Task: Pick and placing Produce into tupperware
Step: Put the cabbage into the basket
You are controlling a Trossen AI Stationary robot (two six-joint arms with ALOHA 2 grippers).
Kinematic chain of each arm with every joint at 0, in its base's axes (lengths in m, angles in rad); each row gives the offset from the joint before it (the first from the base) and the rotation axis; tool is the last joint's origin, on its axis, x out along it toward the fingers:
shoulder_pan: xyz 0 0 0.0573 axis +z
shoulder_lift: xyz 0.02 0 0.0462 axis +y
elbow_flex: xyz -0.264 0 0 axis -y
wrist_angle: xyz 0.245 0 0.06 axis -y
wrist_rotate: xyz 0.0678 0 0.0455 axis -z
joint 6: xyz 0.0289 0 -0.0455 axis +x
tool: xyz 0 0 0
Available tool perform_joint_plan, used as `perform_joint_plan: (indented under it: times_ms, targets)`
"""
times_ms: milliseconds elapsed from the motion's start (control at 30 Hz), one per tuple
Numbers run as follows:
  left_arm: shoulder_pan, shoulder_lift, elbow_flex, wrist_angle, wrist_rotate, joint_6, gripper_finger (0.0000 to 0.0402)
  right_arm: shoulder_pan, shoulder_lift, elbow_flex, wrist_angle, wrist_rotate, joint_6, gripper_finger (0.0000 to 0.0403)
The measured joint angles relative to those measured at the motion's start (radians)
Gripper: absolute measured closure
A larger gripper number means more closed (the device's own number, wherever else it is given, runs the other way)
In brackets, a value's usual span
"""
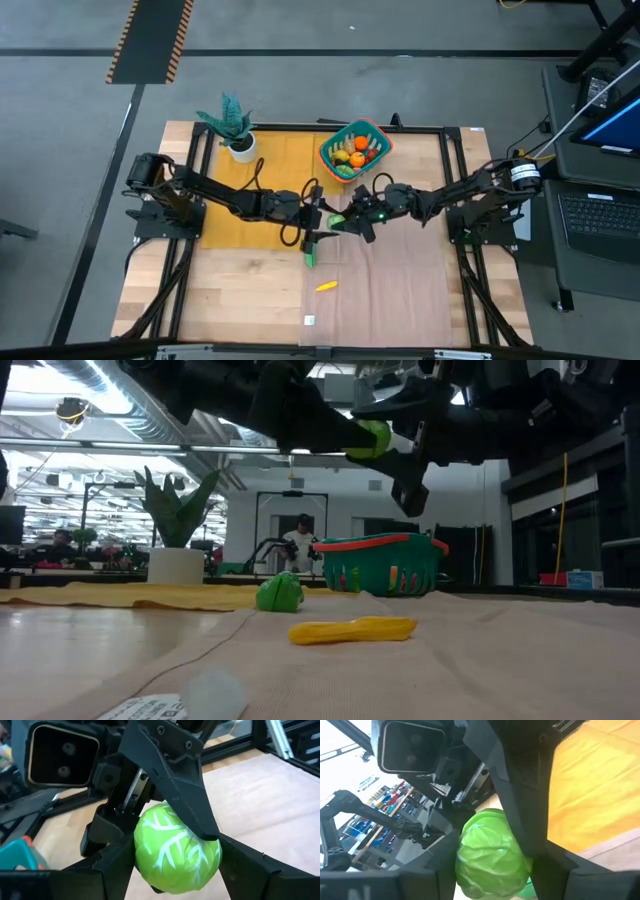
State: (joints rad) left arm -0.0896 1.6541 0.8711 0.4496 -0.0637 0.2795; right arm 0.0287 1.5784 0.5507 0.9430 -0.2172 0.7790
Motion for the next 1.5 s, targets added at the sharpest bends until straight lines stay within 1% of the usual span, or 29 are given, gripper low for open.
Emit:
perform_joint_plan:
  times_ms: [233,367,433,500,600,733,867,967,1100,1233,1333,1500]
  targets:
    - [0.005,-0.016,-0.001,-0.032,-0.028,-0.009,0.0146,-0.025,0.0,0.0,0.003,-0.028,-0.006,0.021]
    - [0.01,-0.052,-0.008,-0.128,-0.081,-0.015,0.0146,-0.04,-0.008,0.002,0.036,-0.056,-0.019,0.021]
    - [0.011,-0.085,-0.03,-0.158,-0.089,-0.018,0.0146,-0.047,-0.007,0.001,0.037,-0.071,-0.026,0.021]
    - [0.01,-0.123,-0.058,-0.115,-0.089,-0.021,0.0146,-0.056,-0.007,0.0,0.031,-0.073,-0.03,0.021]
    - [0.013,-0.178,-0.129,-0.096,-0.085,-0.043,0.0146,-0.076,-0.016,0.001,0.034,-0.083,-0.041,0.021]
    - [0.018,-0.282,-0.211,-0.035,-0.095,-0.051,0.0146,-0.108,-0.019,0.0,0.018,-0.098,-0.052,0.021]
    - [0.026,-0.362,-0.297,-0.023,-0.112,-0.076,0.0146,-0.164,-0.019,0.0,0.014,-0.15,-0.055,0.021]
    - [0.041,-0.412,-0.368,0.046,-0.114,-0.107,0.0146,-0.219,-0.019,0.0,0.012,-0.21,-0.054,0.021]
    - [0.071,-0.438,-0.465,0.165,-0.114,-0.146,0.0146,-0.301,-0.019,-0.001,-0.028,-0.256,-0.058,0.021]
    - [0.094,-0.439,-0.524,0.252,-0.111,-0.173,0.0146,-0.381,-0.019,-0.001,-0.029,-0.294,-0.102,0.021]
    - [0.112,-0.439,-0.535,0.267,-0.111,-0.181,0.0146,-0.423,-0.019,-0.001,-0.029,-0.309,-0.181,0.021]
    - [0.137,-0.439,-0.536,0.269,-0.111,-0.202,0.0146,-0.453,-0.019,-0.001,-0.041,-0.305,-0.363,0.021]
